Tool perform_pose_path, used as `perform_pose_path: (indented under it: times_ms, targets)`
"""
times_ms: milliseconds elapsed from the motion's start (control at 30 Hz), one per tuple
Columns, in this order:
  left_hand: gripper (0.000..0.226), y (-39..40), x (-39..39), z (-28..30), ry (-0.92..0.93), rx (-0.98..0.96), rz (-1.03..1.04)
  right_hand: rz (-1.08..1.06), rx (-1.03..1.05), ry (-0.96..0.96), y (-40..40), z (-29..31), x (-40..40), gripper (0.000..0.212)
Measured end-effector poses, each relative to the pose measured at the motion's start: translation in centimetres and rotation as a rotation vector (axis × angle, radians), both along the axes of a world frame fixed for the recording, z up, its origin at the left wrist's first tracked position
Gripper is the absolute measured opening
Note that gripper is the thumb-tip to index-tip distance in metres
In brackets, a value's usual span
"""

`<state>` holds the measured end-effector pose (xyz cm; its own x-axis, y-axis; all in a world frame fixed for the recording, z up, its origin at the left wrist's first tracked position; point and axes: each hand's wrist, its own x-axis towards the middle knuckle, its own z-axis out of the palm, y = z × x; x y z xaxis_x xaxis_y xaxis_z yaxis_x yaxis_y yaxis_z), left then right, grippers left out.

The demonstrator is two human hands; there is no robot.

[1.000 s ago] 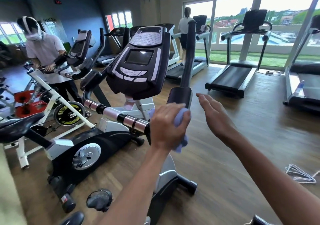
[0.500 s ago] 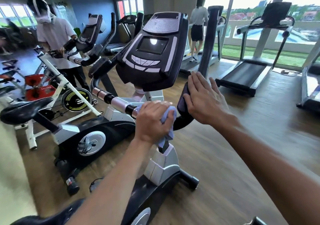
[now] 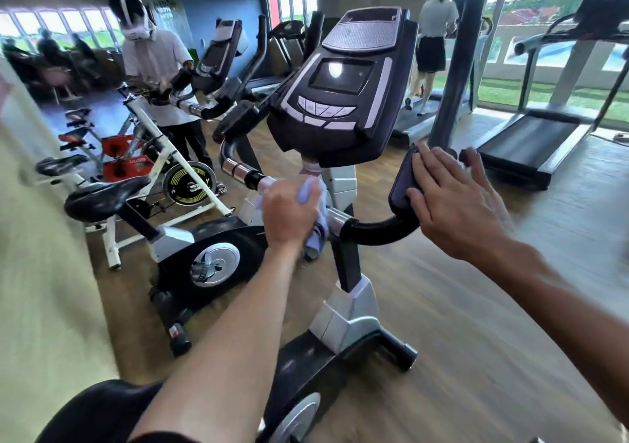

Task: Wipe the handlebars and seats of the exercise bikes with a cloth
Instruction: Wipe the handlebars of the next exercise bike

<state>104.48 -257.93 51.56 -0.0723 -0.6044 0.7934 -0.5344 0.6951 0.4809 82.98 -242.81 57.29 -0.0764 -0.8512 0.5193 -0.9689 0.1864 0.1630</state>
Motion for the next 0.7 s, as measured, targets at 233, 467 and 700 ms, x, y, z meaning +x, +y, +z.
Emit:
perform_pose_path:
  times_ms: [233,467,700]
  targets:
    - [0.009,6.4,-3.3,-2.5,0.223,-0.064,-0.073,-0.039,-0.076,-0.048,-1.0,-0.8,2.3,0.066]
    - [0.027,0.3,0.5,-1.2,0.408,0.052,0.056,0.151,-0.184,-0.264,0.4,0.0,6.1,0.046]
    - [0.038,-5.8,0.4,-1.3,0.305,-0.095,-0.054,0.290,0.019,-0.206,-6.7,-2.2,10.3,0.047]
